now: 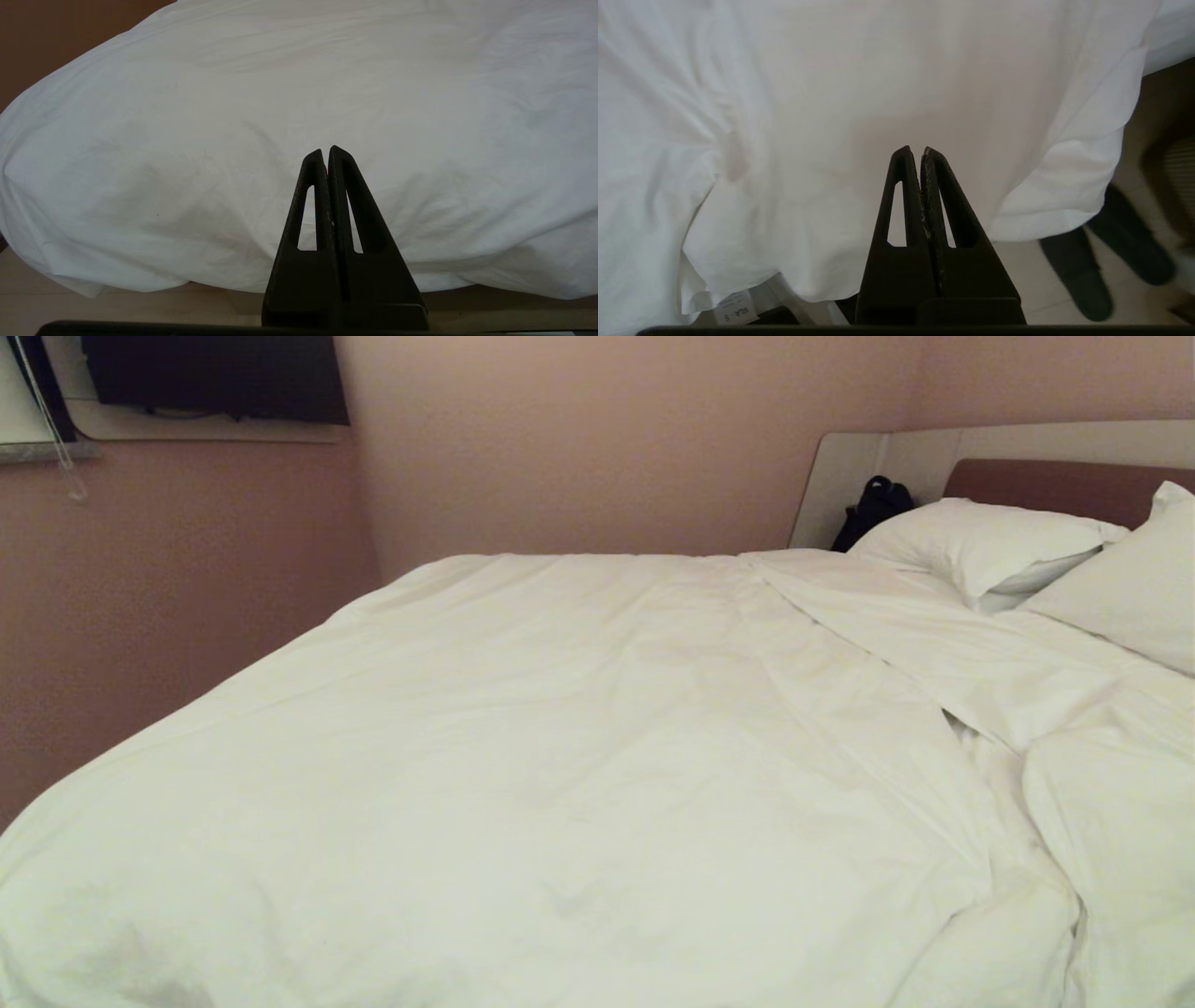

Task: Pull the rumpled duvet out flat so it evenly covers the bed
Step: Flatten the corners of the folded blanket

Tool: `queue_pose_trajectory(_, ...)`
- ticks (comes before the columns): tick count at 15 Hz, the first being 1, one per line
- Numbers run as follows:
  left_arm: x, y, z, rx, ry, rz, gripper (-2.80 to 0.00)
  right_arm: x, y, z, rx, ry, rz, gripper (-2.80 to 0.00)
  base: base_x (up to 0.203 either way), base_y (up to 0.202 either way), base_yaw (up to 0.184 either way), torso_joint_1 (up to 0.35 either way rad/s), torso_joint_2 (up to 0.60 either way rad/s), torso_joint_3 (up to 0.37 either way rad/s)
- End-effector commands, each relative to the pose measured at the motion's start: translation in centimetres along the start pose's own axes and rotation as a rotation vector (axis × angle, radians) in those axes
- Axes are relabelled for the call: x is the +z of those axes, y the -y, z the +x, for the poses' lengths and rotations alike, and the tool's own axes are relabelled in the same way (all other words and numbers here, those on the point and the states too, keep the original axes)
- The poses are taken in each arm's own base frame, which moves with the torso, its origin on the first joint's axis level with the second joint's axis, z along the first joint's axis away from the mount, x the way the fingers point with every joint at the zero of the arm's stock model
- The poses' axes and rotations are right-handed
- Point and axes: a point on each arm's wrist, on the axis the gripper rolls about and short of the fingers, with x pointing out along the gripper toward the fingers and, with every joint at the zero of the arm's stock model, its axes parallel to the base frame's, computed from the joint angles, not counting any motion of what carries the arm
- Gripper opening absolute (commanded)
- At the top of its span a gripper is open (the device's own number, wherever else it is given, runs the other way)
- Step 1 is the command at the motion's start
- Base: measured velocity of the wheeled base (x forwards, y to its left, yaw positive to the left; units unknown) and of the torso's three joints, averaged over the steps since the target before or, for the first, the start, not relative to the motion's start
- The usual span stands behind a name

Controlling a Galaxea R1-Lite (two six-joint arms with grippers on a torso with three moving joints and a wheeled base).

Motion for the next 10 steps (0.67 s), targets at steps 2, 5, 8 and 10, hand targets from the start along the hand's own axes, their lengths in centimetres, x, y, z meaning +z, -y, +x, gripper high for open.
queue_pose_trajectory(2, 0.0, 0.0, 0.0, 0.0, 0.0, 0.0, -2.8, -1.0, 4.0, 3.0, 0.294, 0.04, 0.035, -2.8, 0.0, 0.0, 0.0, 0.0, 0.0, 0.0)
queue_pose_trajectory(5, 0.0, 0.0, 0.0, 0.0, 0.0, 0.0, -2.8, -1.7, 7.7, 4.9, 0.341, 0.053, 0.086, -2.8, 0.0, 0.0, 0.0, 0.0, 0.0, 0.0)
queue_pose_trajectory(8, 0.0, 0.0, 0.0, 0.0, 0.0, 0.0, -2.8, -2.6, 11.8, 6.3, 0.4, 0.115, 0.152, -2.8, 0.0, 0.0, 0.0, 0.0, 0.0, 0.0)
queue_pose_trajectory(10, 0.0, 0.0, 0.0, 0.0, 0.0, 0.0, -2.8, -3.4, 13.9, 6.9, 0.392, 0.127, 0.166, -2.8, 0.0, 0.0, 0.0, 0.0, 0.0, 0.0)
